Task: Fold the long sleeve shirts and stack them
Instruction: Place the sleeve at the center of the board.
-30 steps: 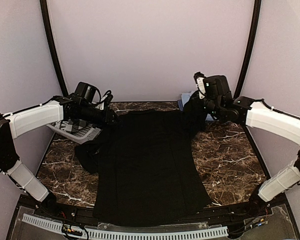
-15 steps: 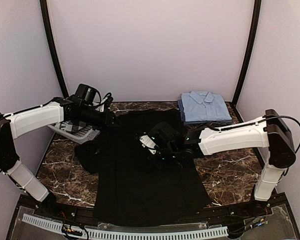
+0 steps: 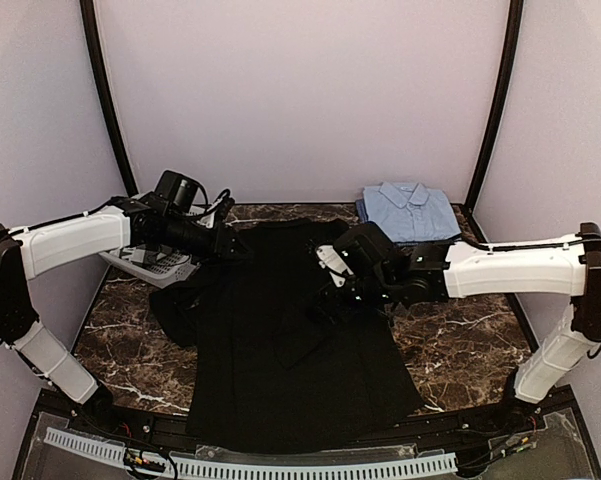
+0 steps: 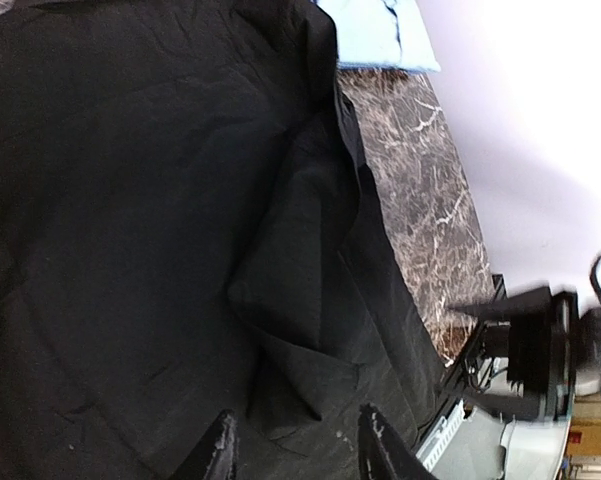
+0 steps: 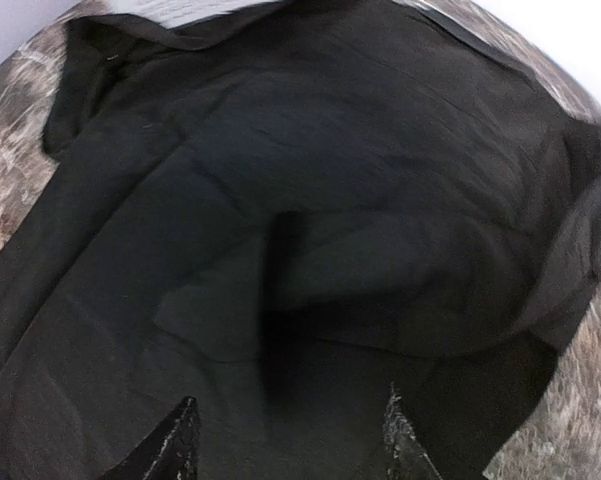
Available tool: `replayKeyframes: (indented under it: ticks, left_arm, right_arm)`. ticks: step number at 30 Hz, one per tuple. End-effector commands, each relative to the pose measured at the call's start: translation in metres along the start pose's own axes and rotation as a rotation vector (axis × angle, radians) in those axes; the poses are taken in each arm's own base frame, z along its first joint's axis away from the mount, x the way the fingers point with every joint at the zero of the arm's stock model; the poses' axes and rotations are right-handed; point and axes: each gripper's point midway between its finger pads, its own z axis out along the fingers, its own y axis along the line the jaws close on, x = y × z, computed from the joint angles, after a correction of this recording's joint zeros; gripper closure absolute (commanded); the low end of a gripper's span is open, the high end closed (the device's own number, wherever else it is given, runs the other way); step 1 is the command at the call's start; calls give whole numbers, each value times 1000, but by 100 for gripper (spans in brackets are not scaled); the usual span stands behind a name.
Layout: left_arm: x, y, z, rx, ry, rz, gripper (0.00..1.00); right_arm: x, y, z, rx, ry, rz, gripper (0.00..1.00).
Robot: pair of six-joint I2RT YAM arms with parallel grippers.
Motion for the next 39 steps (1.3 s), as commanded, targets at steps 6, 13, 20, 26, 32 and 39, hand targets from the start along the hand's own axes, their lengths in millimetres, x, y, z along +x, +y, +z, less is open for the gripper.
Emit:
replayKeyframes:
  ticks: [6,13,20,26,32,39]
  left_arm:
    - [53,-39,31,32,147,135,53]
    - [111,-55,67,-59,289,214,47]
    - [109,-53,74,-127,248,184,50]
    - [80,-43,40,-246,75,182,50]
    - [59,-28,1,-299,-48,131,51]
    - [58,-22,-16,-275,-61,146,51]
  right_arm:
    - [27,-57,9,40,43,331,40]
    - [45,-66,20,-18,48,483,41]
    - [71,-34,52,-110,177,473,58]
    - [39,26,74,-251,198,319,62]
    - [-23,77,80,-473,103,278,60]
    - [-48,91,104,-547,85,291,56]
